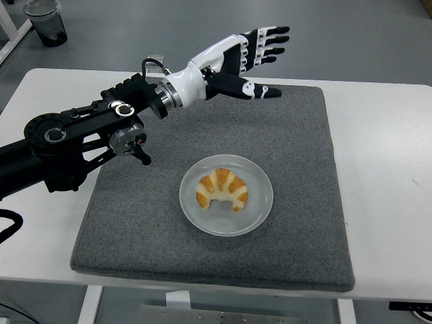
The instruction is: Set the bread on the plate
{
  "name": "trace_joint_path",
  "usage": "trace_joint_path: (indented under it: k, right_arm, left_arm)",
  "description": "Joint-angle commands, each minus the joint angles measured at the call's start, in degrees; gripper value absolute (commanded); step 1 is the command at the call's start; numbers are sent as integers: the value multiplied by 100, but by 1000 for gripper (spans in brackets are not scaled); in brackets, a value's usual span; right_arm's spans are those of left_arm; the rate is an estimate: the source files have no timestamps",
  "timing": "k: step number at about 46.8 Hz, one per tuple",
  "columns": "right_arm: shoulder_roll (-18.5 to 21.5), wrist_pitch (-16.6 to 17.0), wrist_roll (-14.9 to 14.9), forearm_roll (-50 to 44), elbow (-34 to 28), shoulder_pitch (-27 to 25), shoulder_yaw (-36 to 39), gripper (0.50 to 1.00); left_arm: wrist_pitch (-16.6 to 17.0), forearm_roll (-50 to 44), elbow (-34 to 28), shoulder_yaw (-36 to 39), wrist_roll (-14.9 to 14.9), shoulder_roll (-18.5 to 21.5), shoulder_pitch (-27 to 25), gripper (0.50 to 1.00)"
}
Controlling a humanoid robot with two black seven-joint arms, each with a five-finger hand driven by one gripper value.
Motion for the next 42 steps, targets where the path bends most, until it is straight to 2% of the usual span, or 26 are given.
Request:
trace_joint_path:
  k: [1,11,23,27,30,35,42]
  right_arm:
    - [0,0,-1,0,0,0,6,930]
    - [0,9,-1,0,0,0,6,932]
    - [0,9,-1,0,17,0,-2,932]
    - [0,9,-1,0,44,0,-2,930]
    - [0,9,-1,0,44,0,-2,932]
    - [0,9,-1,0,44,0,-2,930]
    - [0,9,-1,0,53,0,-2,930]
  left_arm:
    - [24,-590,141,-147,34,1,-29,990]
    - [85,-2050,625,-718,368,62,33,990]
    - [138,-3166,1433,-1105,456,255,147,992]
    - [147,-3570,1706,-1176,701,264,208,990]
    - [147,-3791,1943,-1185,851,264,252,990]
    - [200,-3993,2251,-1194,939,264,323,990]
    - [191,-4195,2330,-1334,1167,282,498,990]
